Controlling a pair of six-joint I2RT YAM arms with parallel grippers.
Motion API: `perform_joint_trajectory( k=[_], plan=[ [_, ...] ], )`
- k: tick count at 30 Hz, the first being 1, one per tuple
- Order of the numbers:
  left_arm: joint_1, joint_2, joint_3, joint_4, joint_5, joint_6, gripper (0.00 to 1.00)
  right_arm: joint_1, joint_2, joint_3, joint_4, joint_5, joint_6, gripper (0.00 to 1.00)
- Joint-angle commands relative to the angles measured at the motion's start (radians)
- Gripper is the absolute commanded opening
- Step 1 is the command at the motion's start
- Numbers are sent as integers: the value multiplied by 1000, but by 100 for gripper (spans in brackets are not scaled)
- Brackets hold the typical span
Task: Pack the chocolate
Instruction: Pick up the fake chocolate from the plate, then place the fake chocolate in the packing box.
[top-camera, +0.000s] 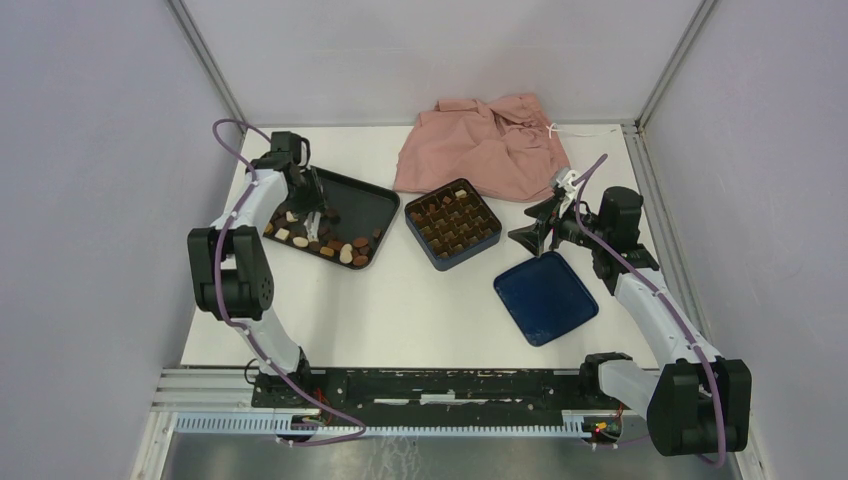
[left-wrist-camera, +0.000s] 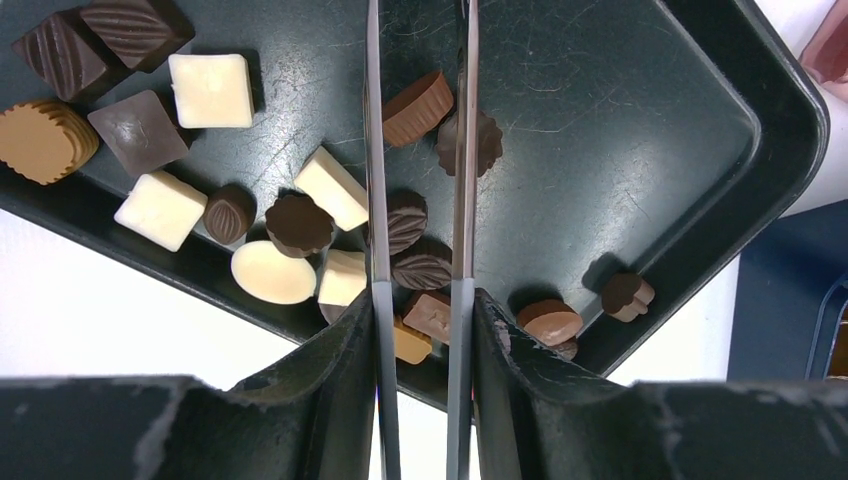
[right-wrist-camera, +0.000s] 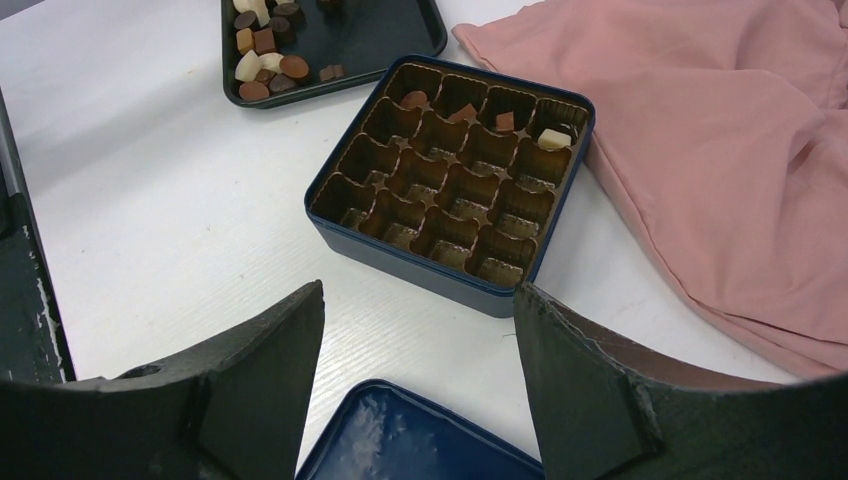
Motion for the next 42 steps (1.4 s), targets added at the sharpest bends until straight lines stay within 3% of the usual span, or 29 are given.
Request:
perform_joint_trajectory(
  k=[1,9,19,31,42],
  plan=[
    [-3,-90,34,3,-3,29,17,7,0,43,12,-1,-14,75],
    [-3,-263,-57,46,110,-2,14,11,7,43,13,0,-15,75],
    [-155,-514,-290,198,364,-102,13,25,16,55,-11,12,-44,75],
    [-452,-618,-399,281,257,-244,14,25,14,57,-18,15,-55,75],
    [-571,-562,-386,268,121,-248,14,24,11,54,-14,9,-49,75]
  ],
)
